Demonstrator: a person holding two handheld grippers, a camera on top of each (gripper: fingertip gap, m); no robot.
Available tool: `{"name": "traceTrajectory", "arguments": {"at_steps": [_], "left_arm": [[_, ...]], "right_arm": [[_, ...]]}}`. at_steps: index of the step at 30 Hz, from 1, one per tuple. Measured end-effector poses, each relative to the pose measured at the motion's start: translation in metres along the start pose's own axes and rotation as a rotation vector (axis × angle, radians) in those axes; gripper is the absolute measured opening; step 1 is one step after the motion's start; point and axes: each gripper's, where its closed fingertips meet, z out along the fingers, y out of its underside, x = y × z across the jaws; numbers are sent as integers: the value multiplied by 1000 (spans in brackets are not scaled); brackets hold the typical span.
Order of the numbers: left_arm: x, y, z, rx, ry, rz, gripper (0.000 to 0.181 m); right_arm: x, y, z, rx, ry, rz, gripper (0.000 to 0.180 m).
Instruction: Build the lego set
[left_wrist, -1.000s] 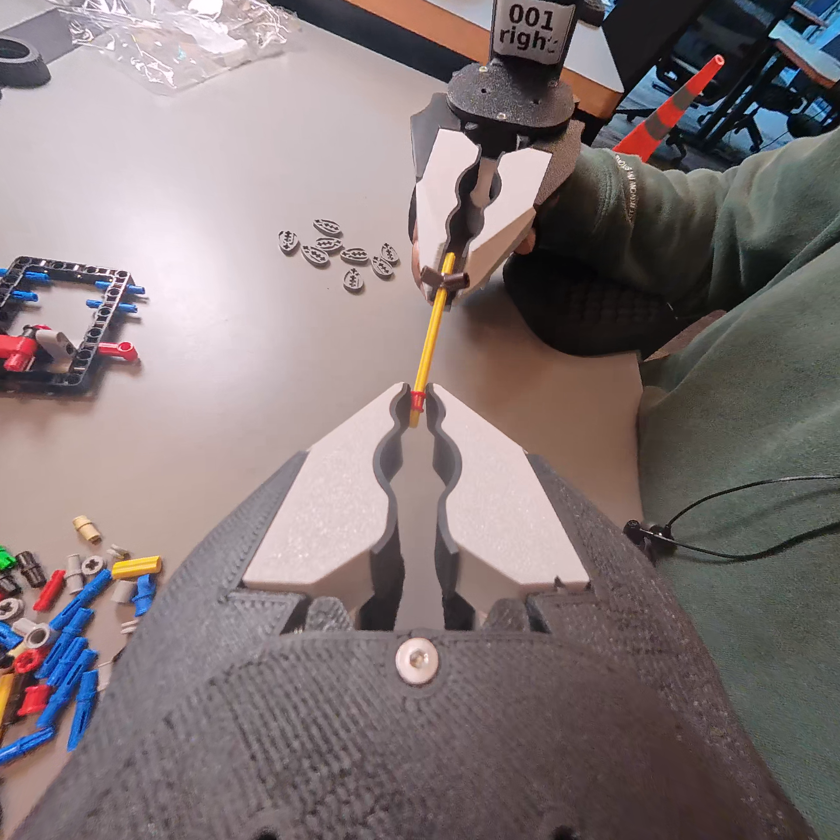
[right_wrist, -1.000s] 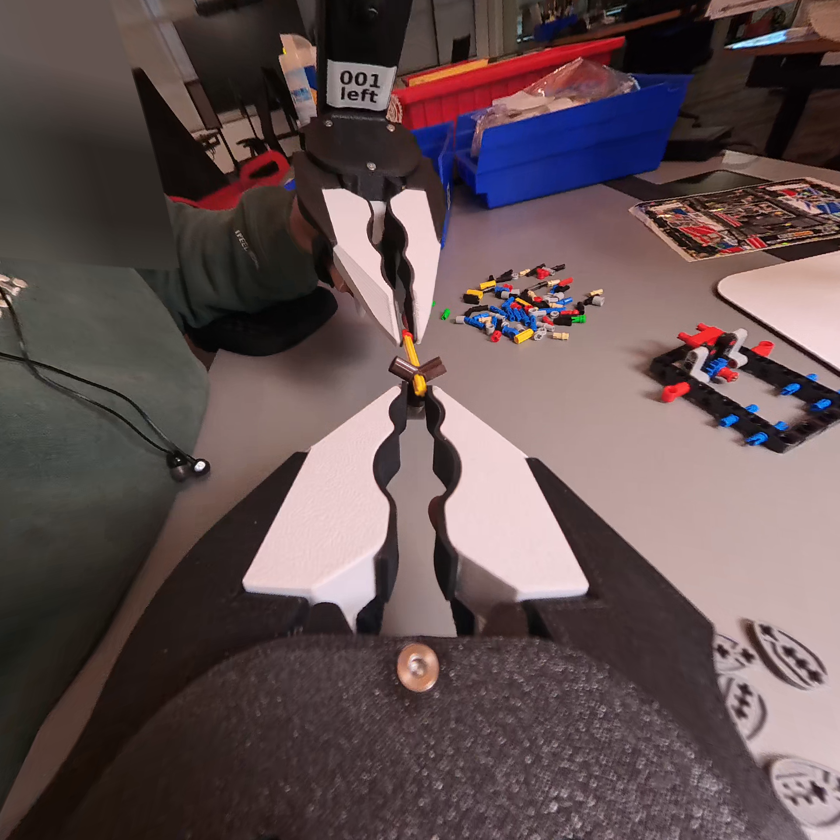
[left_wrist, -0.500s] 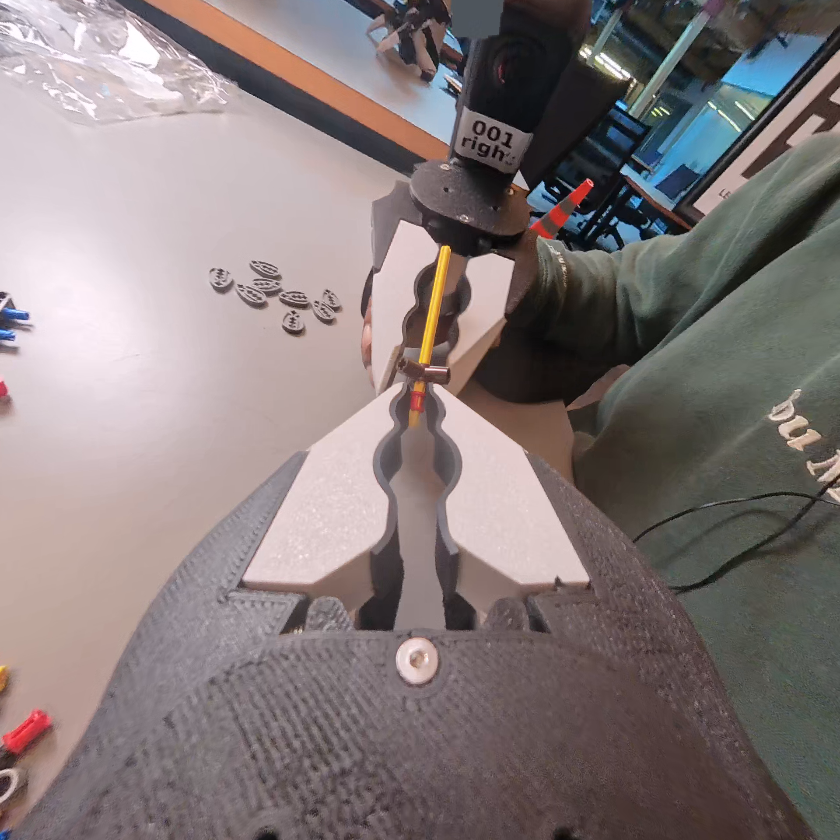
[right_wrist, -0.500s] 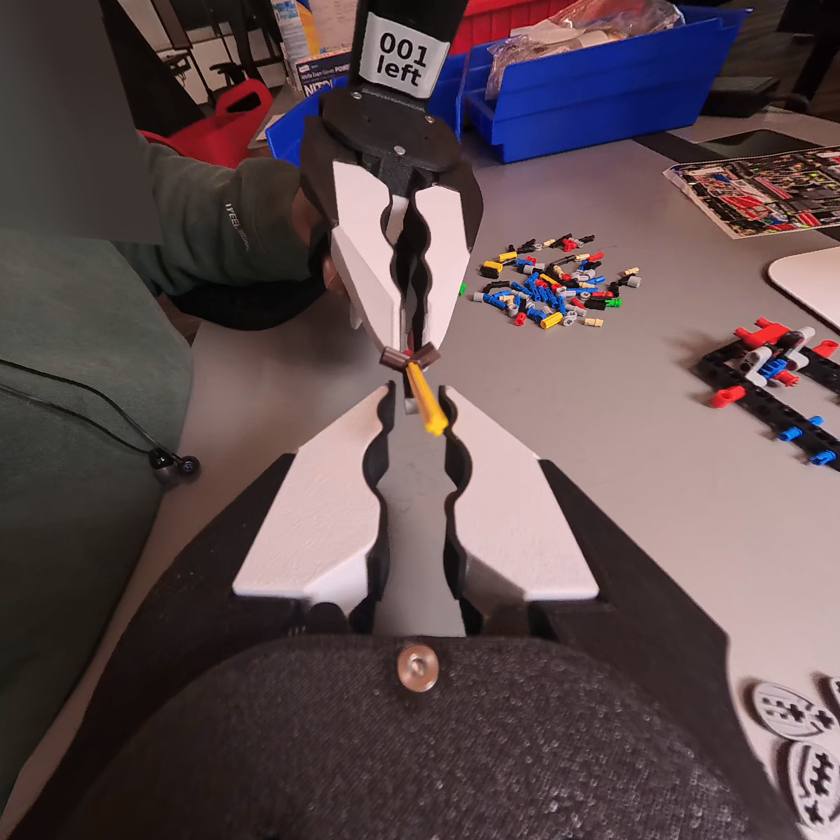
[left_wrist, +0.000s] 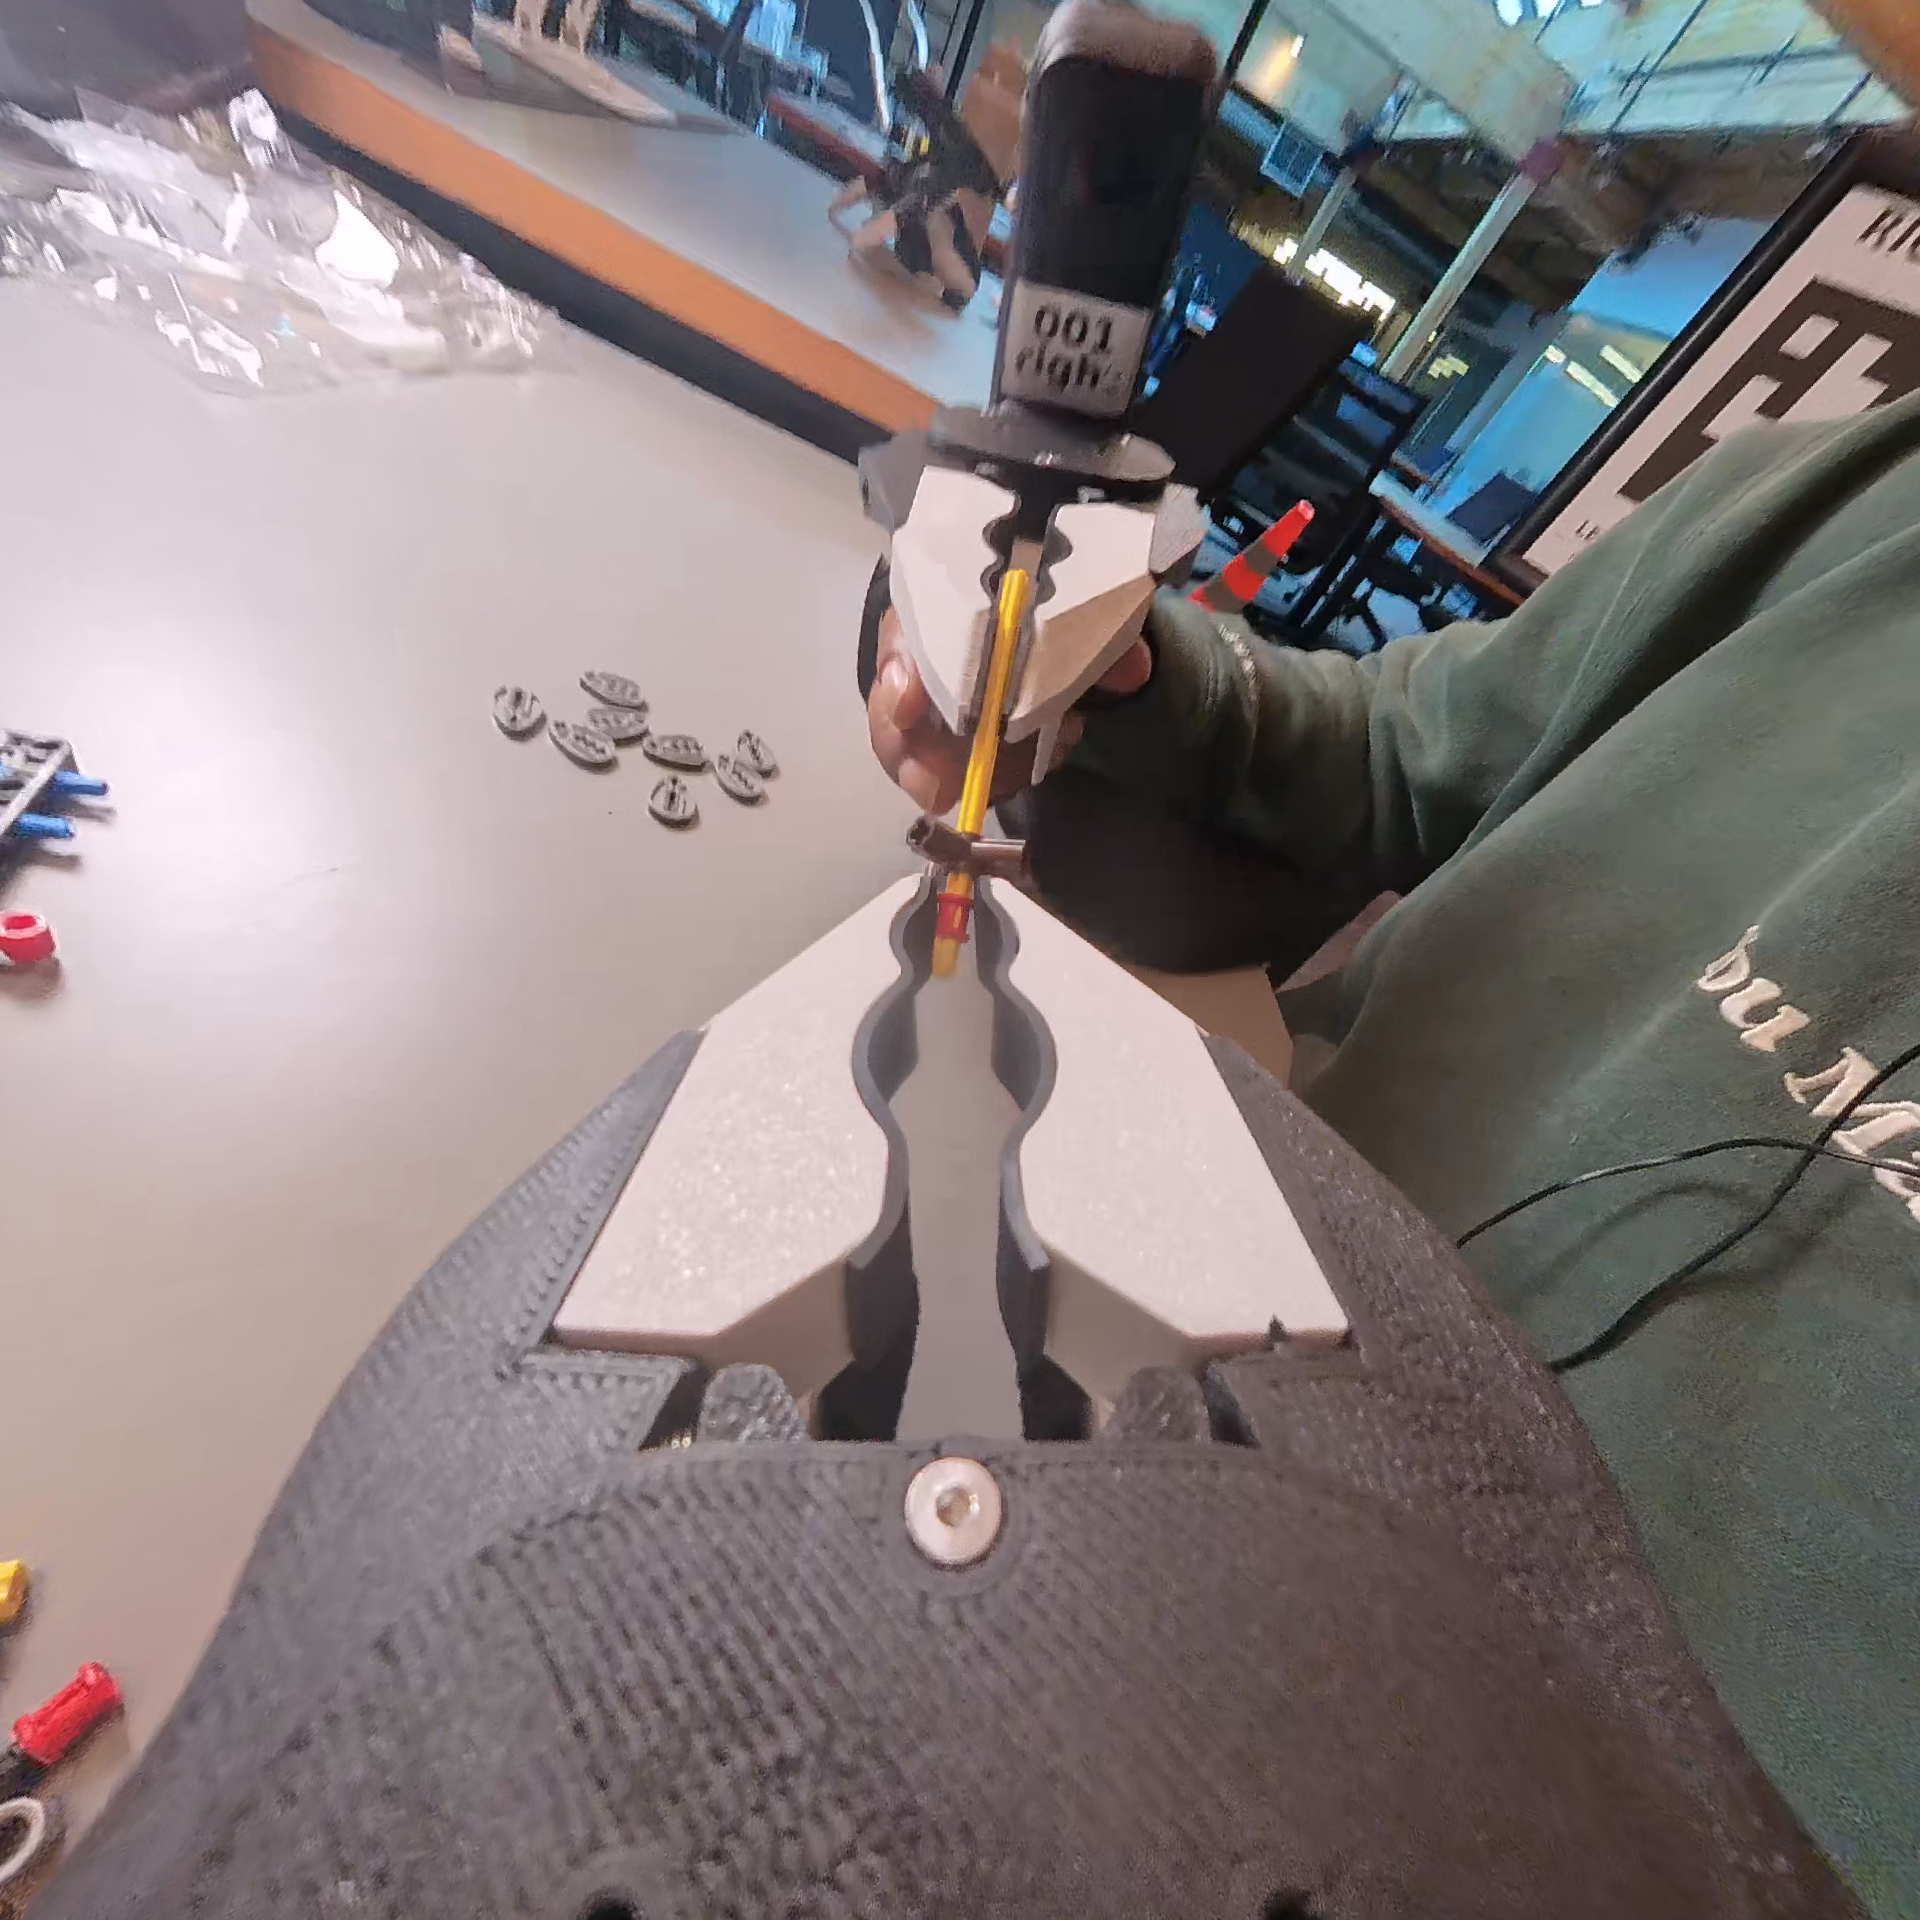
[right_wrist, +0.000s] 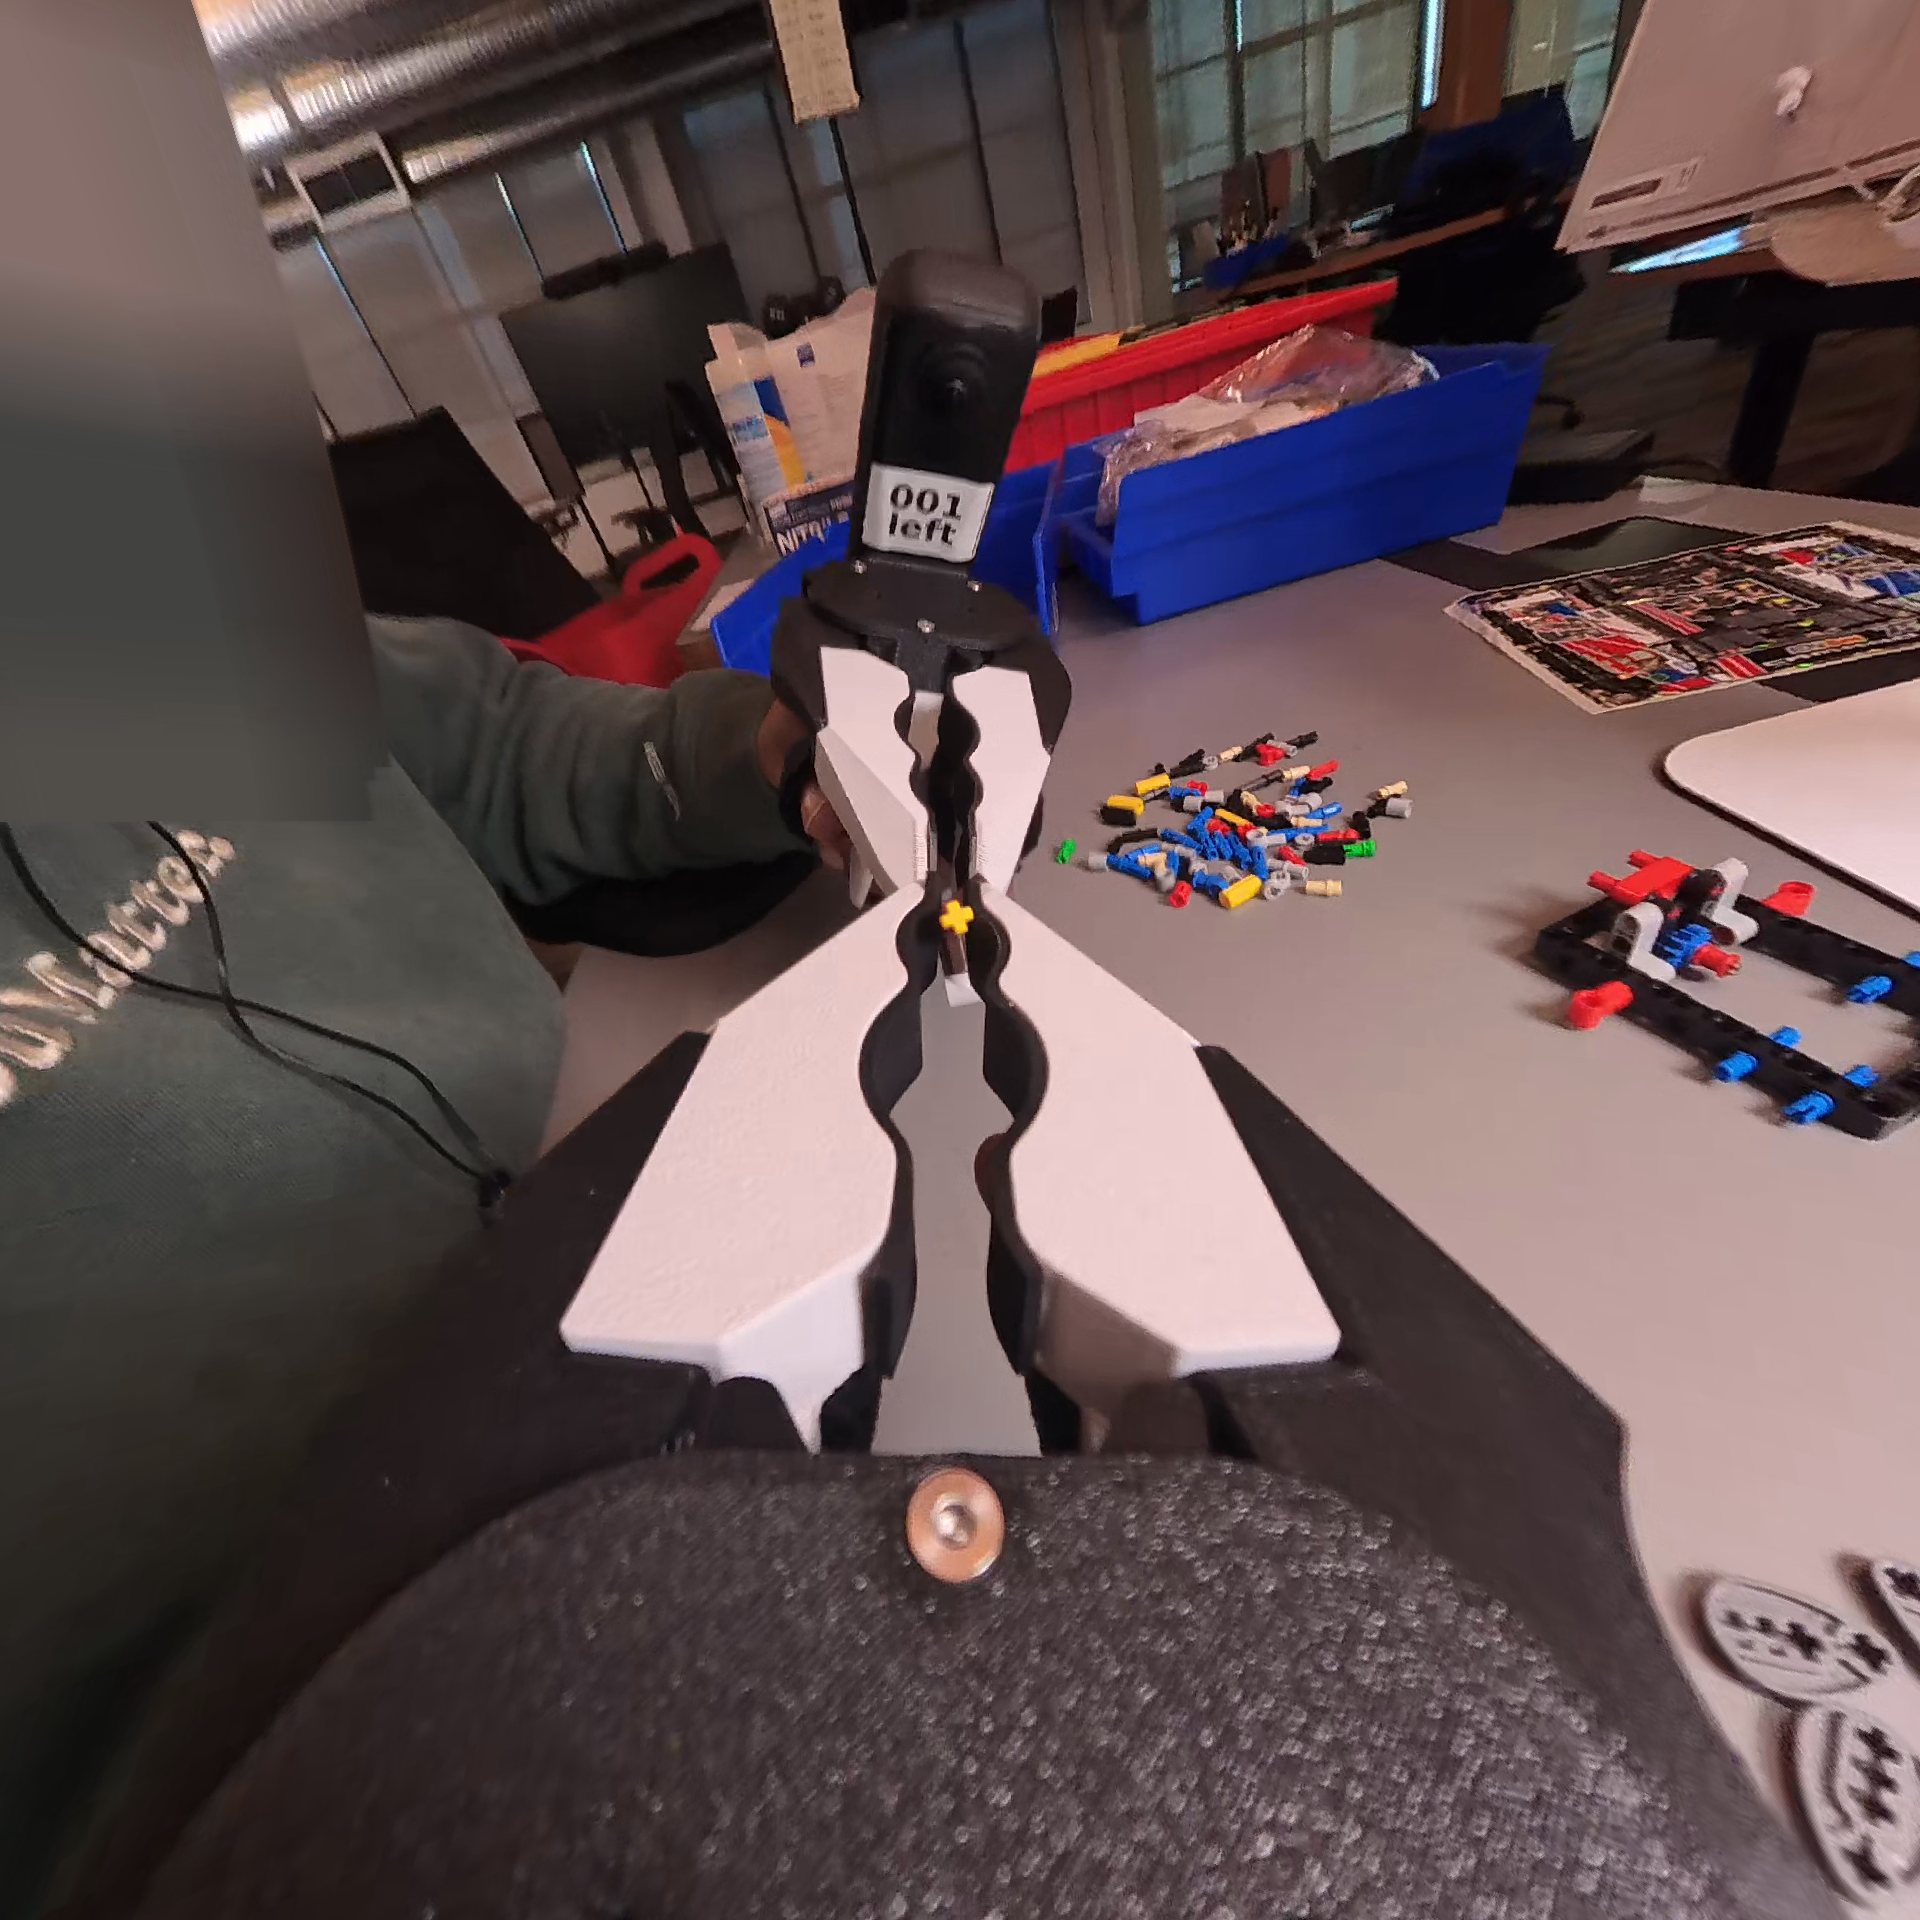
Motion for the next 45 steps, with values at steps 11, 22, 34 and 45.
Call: {"name": "traceTrajectory", "arguments": {"at_steps": [11,22,34,45], "left_arm": [[9,-22,-2,117,-89,235,44],[12,-28,-9,117,-135,314,9],[2,-25,-11,91,-152,265,4],[-38,23,-16,-123,-125,60,3]], "right_arm": [[-1,-19,-2,144,-36,103,2],[0,-25,-8,214,-83,152,2],[9,-23,-9,209,-56,196,2],[53,8,-24,-12,214,64,14]]}}
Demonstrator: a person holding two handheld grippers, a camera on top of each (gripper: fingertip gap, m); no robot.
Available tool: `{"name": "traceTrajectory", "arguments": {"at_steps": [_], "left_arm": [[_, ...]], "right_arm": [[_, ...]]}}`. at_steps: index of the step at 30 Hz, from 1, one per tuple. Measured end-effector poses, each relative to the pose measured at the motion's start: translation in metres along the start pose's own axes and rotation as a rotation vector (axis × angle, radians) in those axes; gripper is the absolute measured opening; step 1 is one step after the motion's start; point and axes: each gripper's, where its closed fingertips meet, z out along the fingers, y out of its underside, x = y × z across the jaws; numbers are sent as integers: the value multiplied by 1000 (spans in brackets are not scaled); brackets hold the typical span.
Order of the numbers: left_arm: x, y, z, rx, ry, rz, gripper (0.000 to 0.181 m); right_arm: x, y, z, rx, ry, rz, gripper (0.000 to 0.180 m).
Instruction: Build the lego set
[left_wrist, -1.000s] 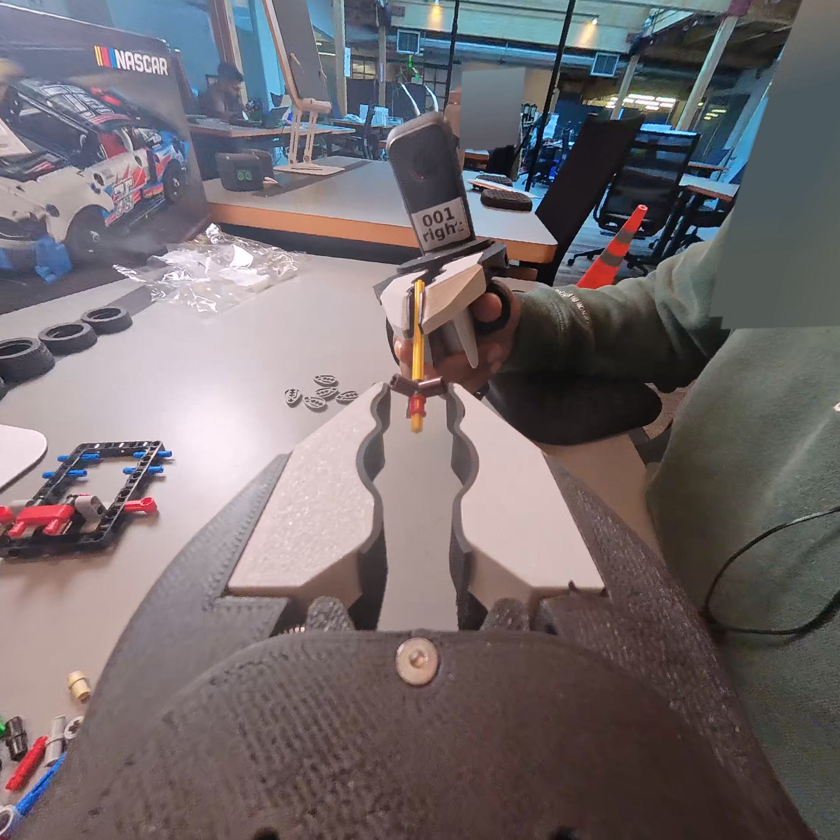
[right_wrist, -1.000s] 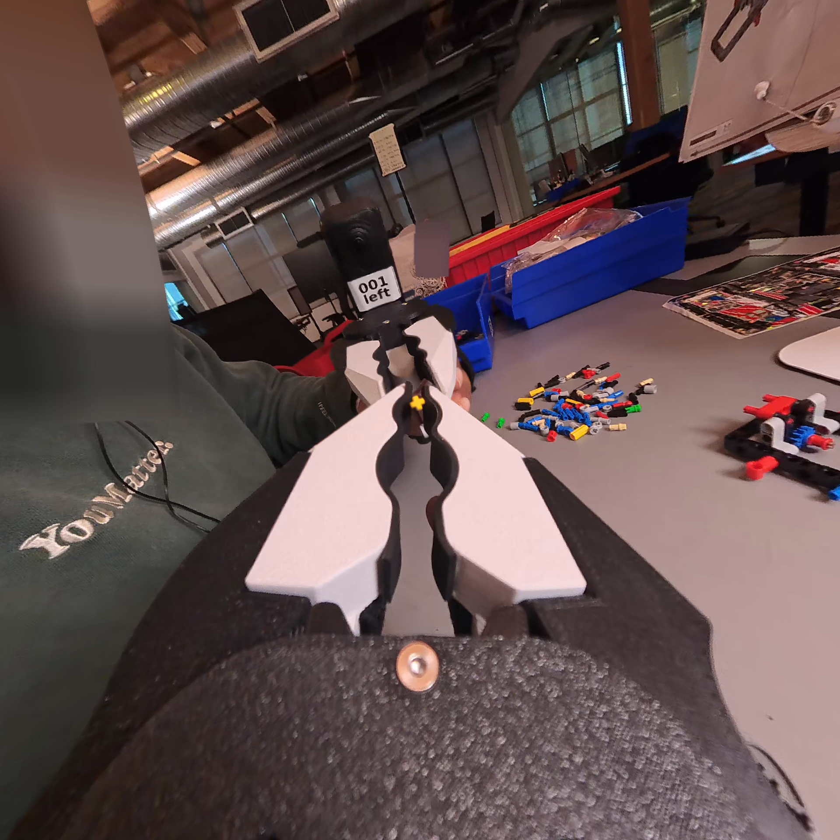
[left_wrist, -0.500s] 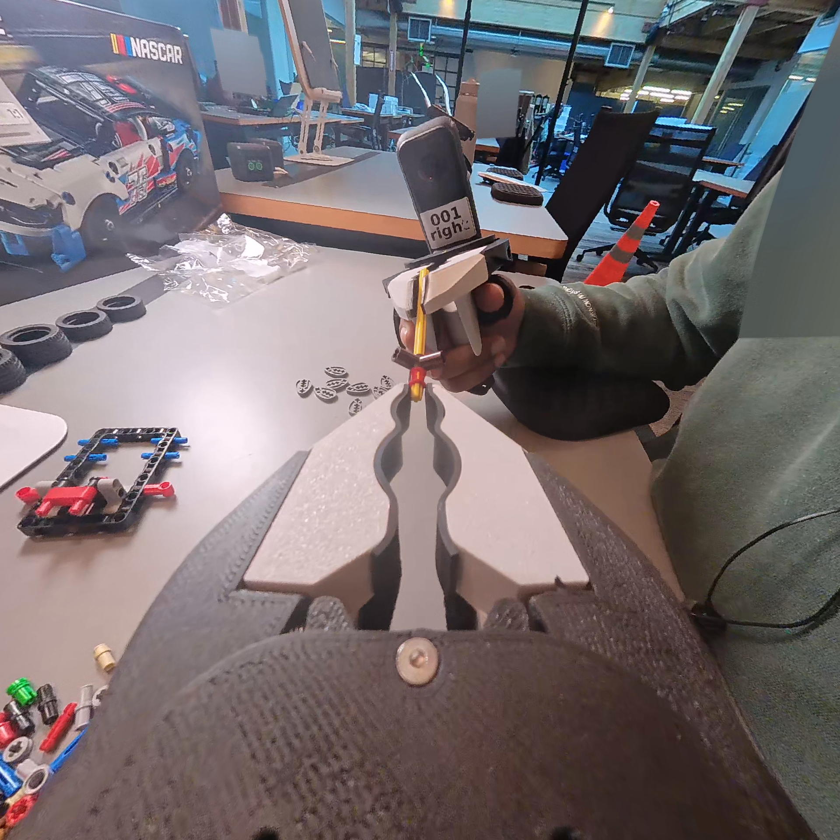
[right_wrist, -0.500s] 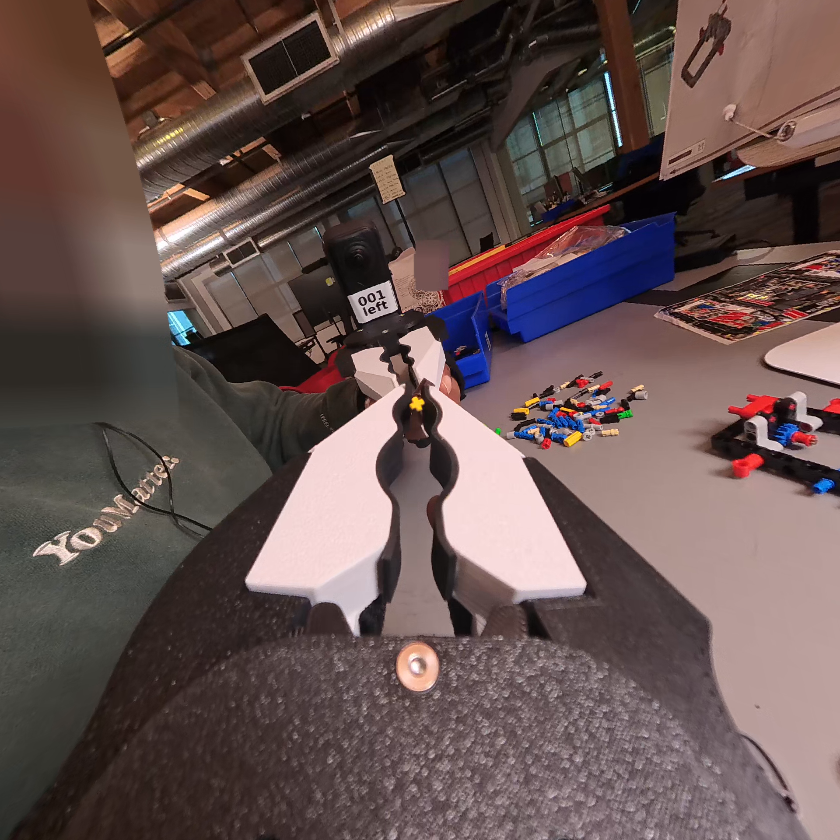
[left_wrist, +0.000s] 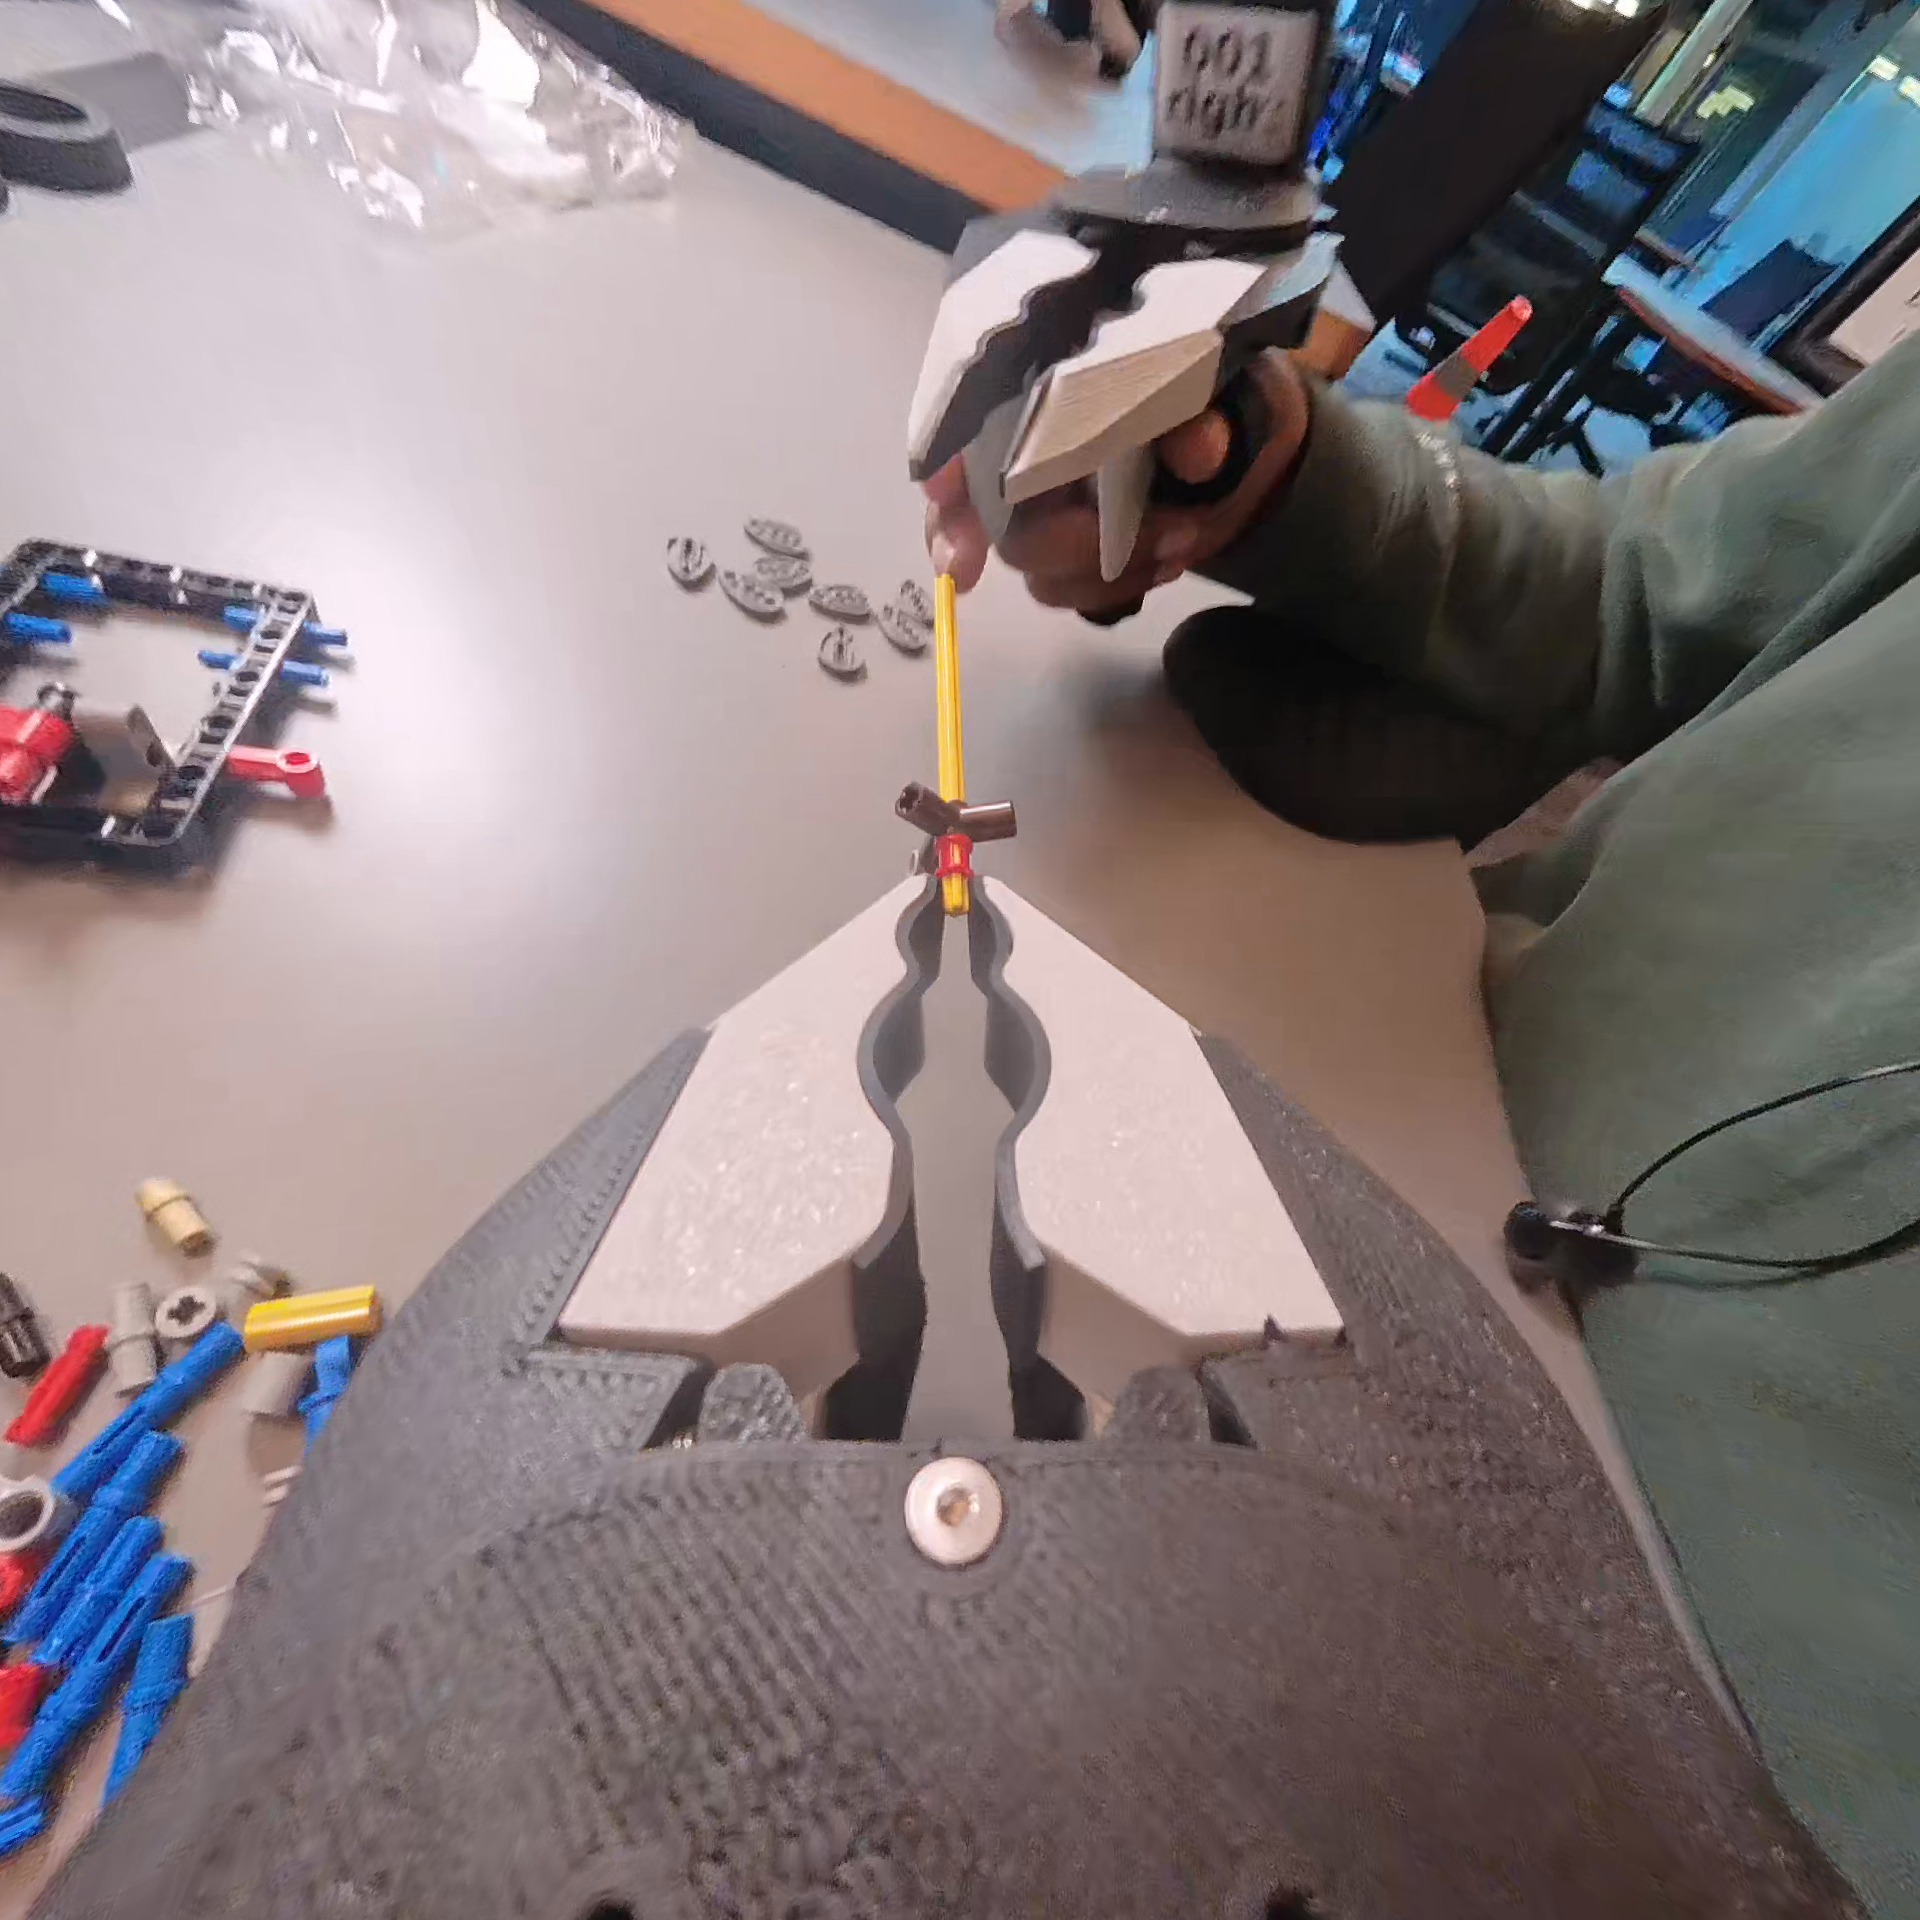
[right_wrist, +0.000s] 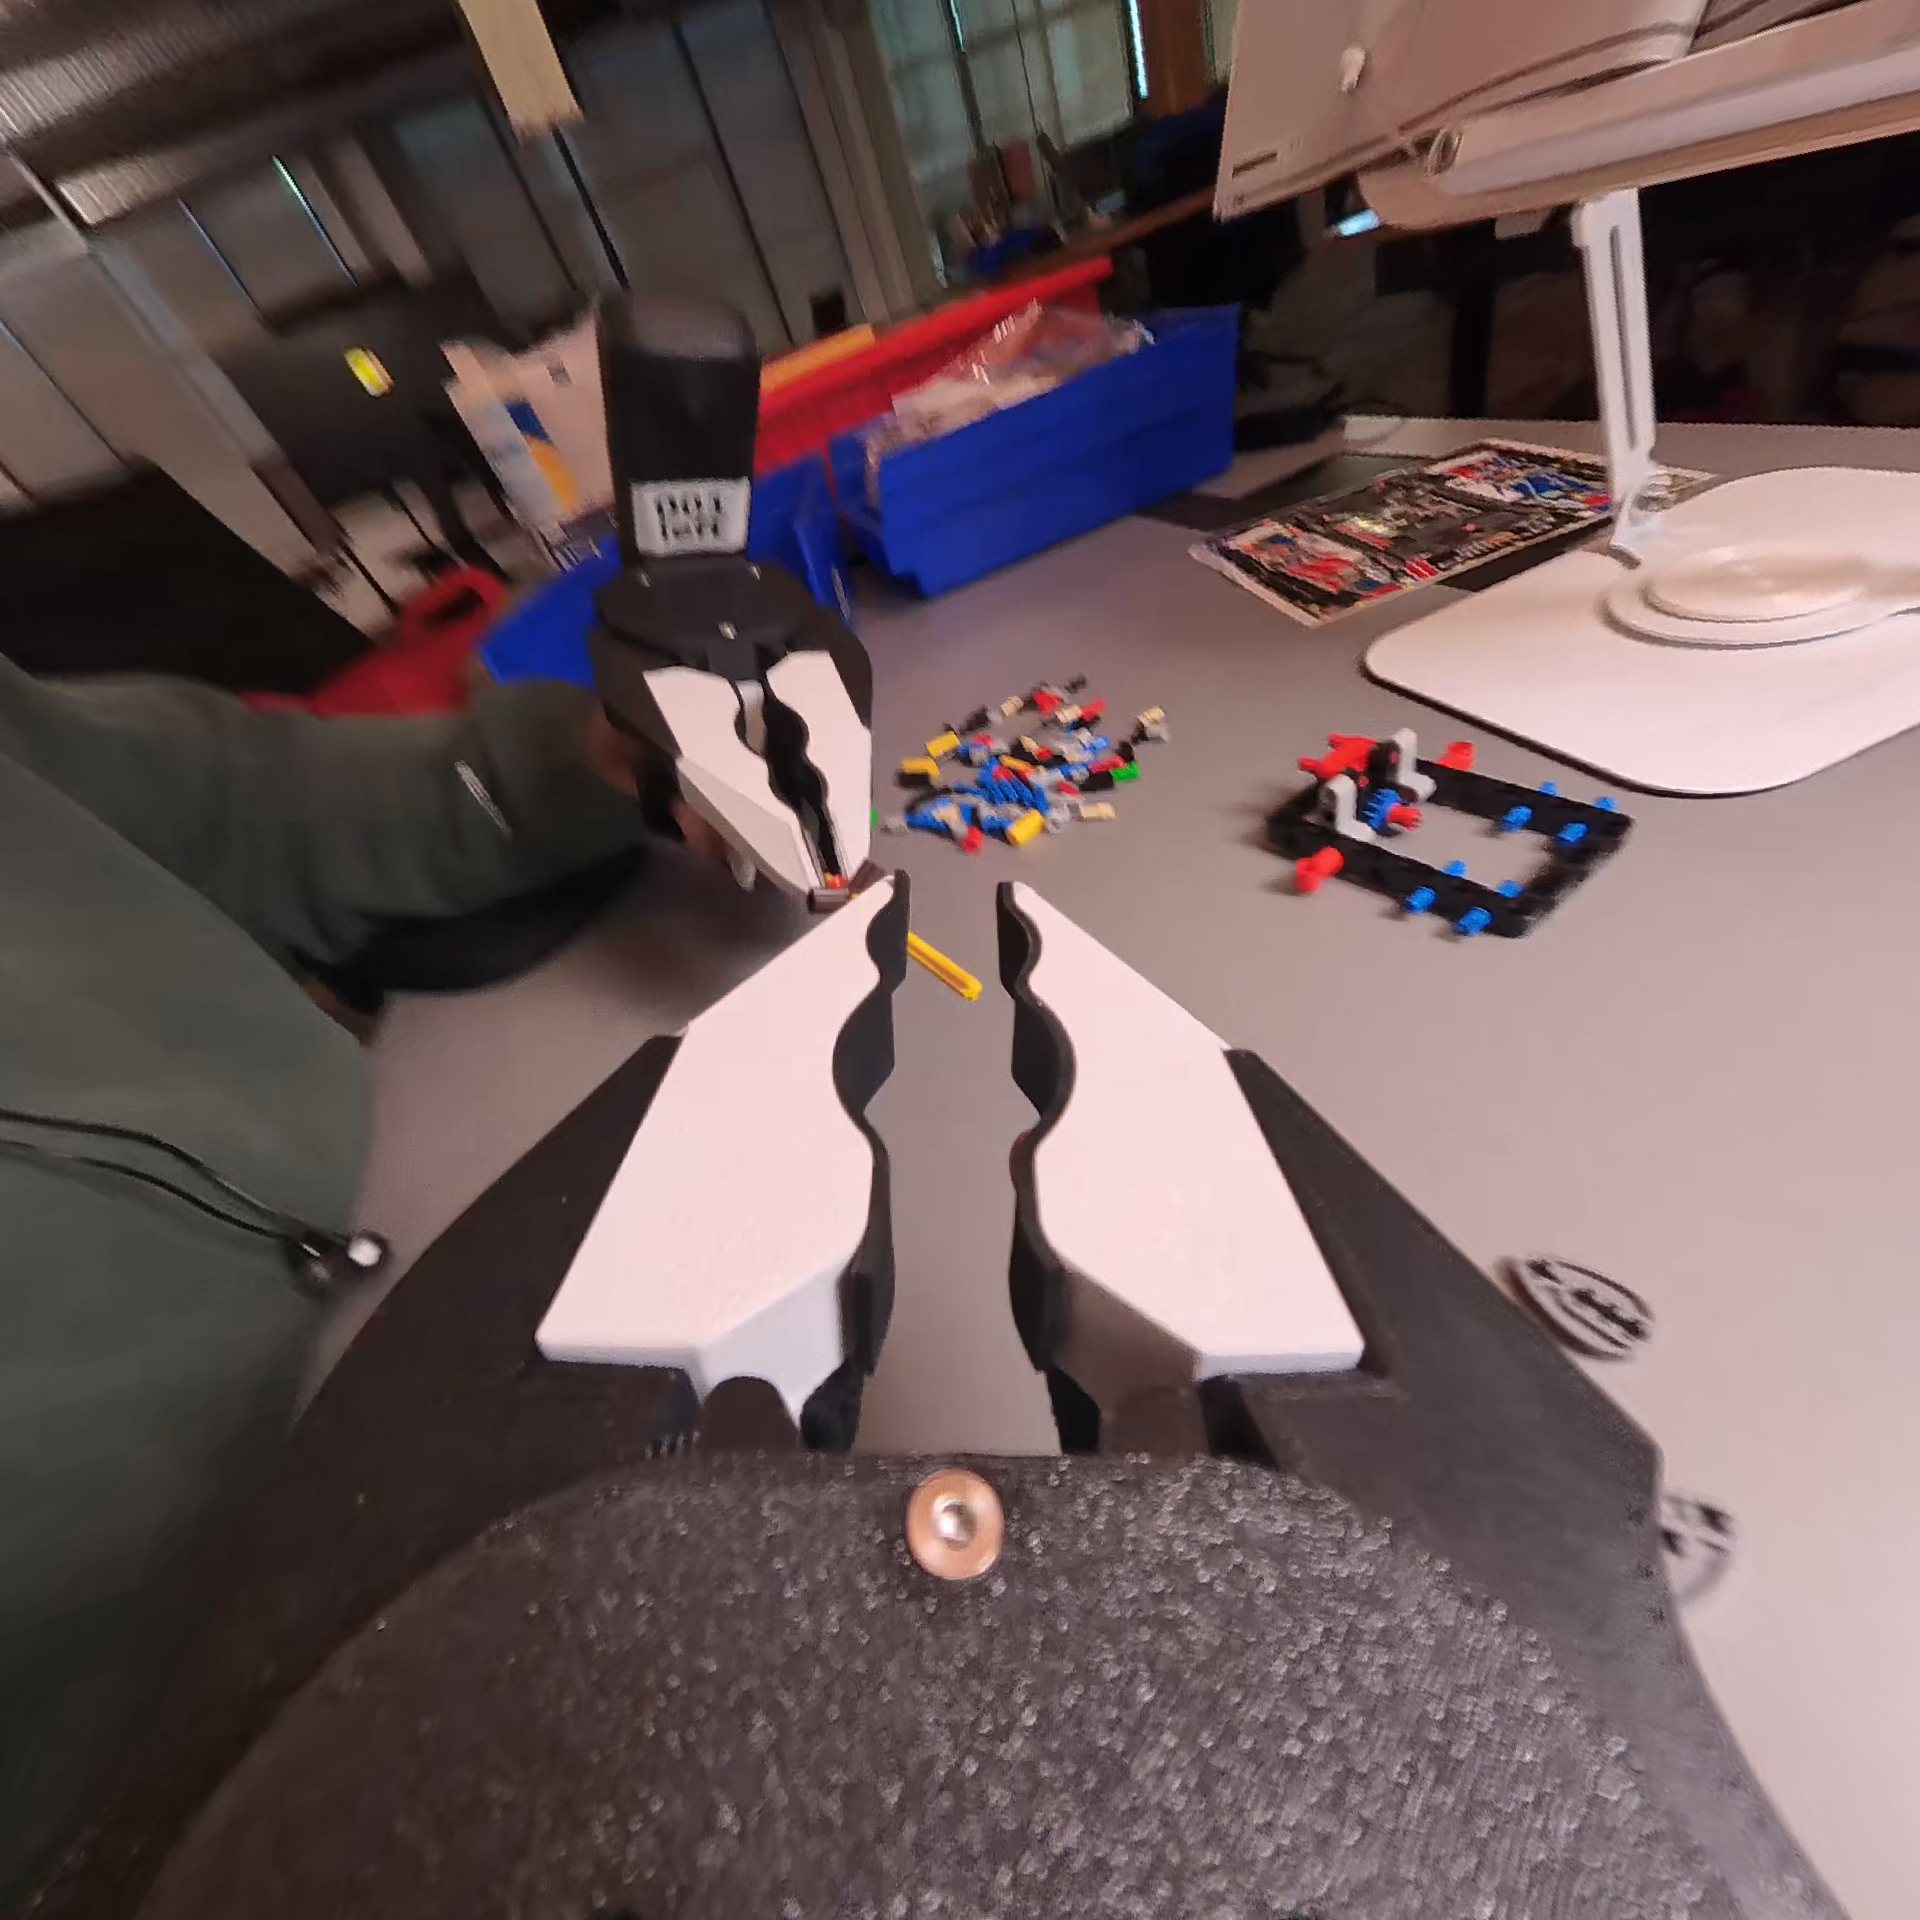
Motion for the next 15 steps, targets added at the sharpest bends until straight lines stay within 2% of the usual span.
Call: {"name": "traceTrajectory", "arguments": {"at_steps": [6,10,11,15], "left_arm": [[-5,15,7,-79,-1,-43,3],[4,23,10,-118,58,-68,3],[6,25,11,-133,66,-68,3],[11,30,12,-163,90,-73,3]], "right_arm": [[-3,35,6,-249,96,-424,23],[-4,56,11,-355,102,-593,30],[-7,58,12,-361,87,-612,28],[-17,67,14,-396,36,-645,3]]}}
